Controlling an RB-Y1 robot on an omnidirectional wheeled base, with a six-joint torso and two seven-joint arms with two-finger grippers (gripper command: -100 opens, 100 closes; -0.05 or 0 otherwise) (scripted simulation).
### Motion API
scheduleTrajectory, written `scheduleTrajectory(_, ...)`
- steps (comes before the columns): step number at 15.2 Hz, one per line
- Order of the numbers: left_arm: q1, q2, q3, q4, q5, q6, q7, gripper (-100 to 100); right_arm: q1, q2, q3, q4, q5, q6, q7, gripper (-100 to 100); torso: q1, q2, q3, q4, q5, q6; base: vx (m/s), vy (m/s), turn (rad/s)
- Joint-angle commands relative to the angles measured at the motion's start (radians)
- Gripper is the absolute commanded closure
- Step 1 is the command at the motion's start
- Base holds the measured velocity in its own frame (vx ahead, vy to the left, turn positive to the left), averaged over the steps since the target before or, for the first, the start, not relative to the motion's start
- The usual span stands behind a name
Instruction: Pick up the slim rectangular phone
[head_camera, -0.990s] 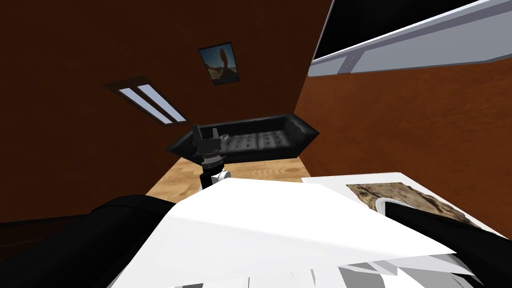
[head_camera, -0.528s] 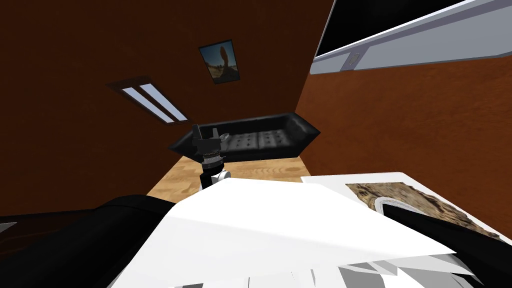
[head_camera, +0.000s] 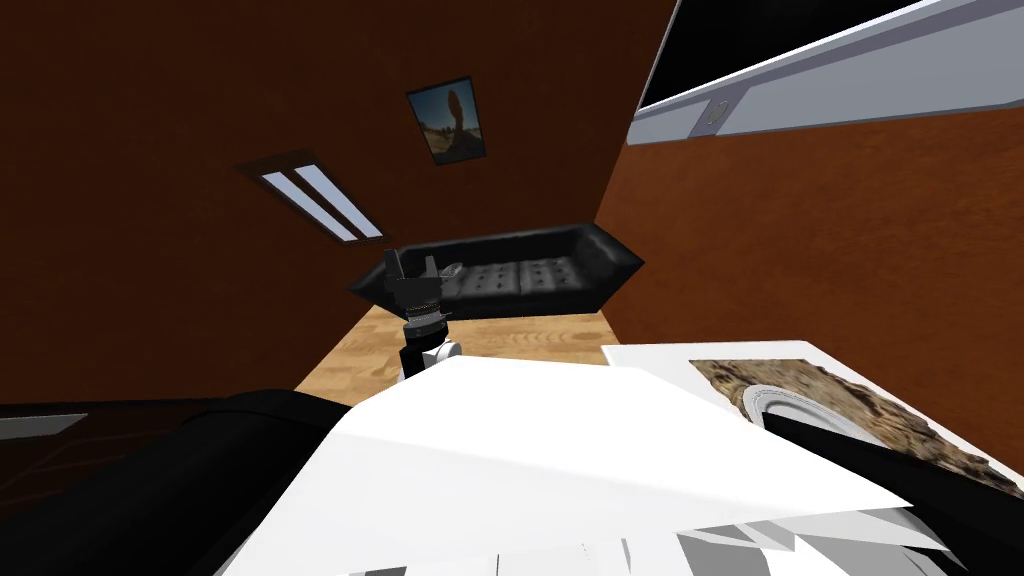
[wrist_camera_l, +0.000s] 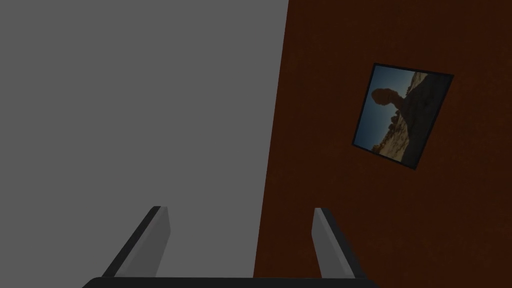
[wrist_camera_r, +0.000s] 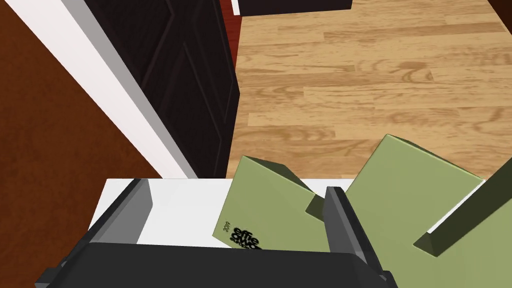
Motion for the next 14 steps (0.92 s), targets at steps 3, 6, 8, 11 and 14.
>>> scheduleTrajectory(3,0.0,0.0,0.0,0.0,0.0,0.0,0.0,0,0.023,0.017,0.035,0.019,-0.064,-0.027,0.024,-100,-0.001,0.002,0.001,0.001,0.0,0.0,-0.139,0.001,0.057)
scheduleTrajectory(6,0.0,0.0,0.0,0.0,0.0,0.0,0.0,0,0.048,0.033,0.063,0.024,-0.141,-0.054,0.052,-100,-0.001,0.004,0.002,0.001,-0.001,0.0,-0.157,0.004,0.08)
scheduleTrajectory(8,0.0,0.0,0.0,0.0,0.0,0.0,0.0,0,0.06,0.04,0.075,0.026,-0.182,-0.069,0.067,-100,0.0,0.005,0.003,0.001,0.0,0.0,-0.167,0.021,0.066)
scheduleTrajectory(11,0.0,0.0,0.0,0.0,0.0,0.0,0.0,0,0.083,0.052,0.095,0.029,-0.25,-0.103,0.1,-100,0.0,0.003,0.002,0.001,0.0,0.001,-0.136,0.029,0.064)
scheduleTrajectory(14,0.0,0.0,0.0,0.0,0.0,0.0,0.0,0,0.093,0.057,0.103,0.03,-0.309,-0.121,0.118,-100,-0.001,0.002,0.002,0.001,-0.001,0.001,-0.124,0.006,0.042)
